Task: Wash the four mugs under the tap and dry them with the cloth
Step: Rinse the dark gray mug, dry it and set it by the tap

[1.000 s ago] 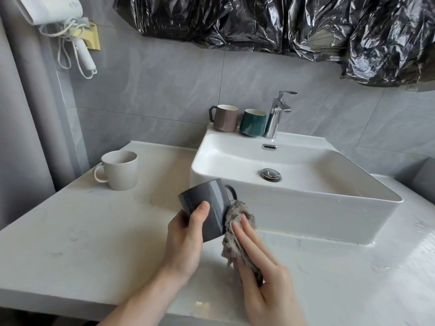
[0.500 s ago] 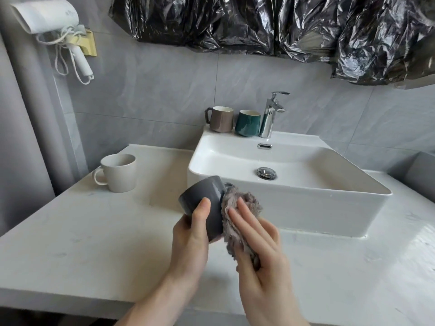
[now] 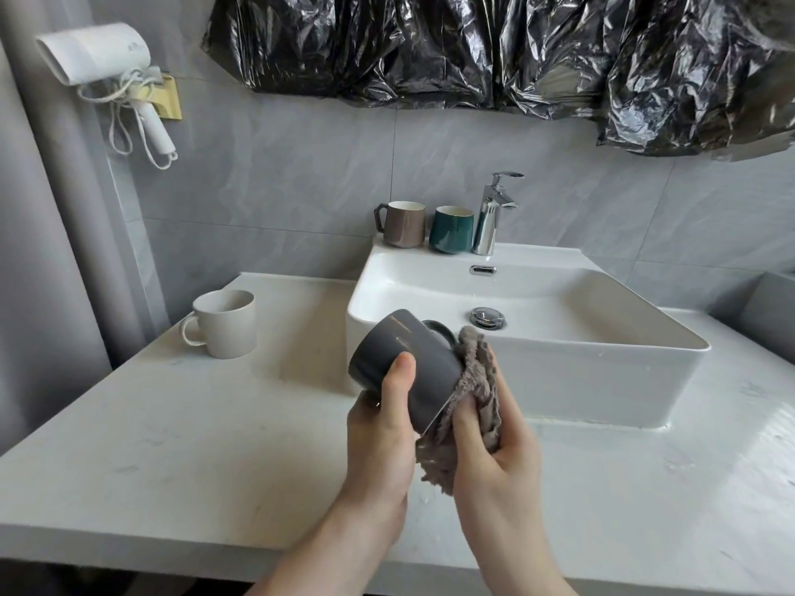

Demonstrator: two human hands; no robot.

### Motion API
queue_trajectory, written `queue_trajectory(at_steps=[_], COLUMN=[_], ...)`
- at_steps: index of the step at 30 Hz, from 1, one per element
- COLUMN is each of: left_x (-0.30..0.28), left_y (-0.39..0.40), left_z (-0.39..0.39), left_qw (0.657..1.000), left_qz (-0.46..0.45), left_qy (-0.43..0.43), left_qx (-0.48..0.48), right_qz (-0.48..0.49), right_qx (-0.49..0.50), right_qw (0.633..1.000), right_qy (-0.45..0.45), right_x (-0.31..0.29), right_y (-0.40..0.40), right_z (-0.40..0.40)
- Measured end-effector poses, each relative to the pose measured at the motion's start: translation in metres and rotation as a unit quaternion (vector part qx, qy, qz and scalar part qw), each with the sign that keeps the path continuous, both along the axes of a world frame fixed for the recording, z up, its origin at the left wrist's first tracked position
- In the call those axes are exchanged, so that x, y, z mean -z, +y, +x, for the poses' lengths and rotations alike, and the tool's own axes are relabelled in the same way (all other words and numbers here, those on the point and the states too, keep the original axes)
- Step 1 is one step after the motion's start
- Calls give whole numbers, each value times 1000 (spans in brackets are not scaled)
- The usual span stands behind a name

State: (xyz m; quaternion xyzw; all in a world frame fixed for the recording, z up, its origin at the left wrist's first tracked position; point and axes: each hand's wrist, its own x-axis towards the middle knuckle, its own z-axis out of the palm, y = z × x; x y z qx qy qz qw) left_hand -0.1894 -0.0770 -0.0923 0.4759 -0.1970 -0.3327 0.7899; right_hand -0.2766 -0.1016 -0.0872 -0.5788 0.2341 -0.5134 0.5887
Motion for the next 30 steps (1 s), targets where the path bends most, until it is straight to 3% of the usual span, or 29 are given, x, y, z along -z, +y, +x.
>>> queue_trajectory(at_steps=[4,7,10,20,24,30], left_x=[11,19,19,20,23,32], left_y=[0,1,2,21,30,32], left_z=[4,10,19,29,23,35], left_qw=[995,982,973,920,889,861], left_qz=[-29,-47,-50,7,49,44], left_qy=[-86,-169,-214,-387,-455,-504], left_qx=[-50,-68,-70,-64,-33,-51], right_qz=[157,275,326,270,169,12], right_qx=[-1,-72,-112,-59,-31,-3], right_qw=[987,957,937,954,978,994], right_qy=[34,52,58,112,118,112], right_x=[-5,-7,-10,-13,-13,-18], right_y=[7,8,7,-8,-14,1], right_z=[-9,-19,-28,-41,-39,-52])
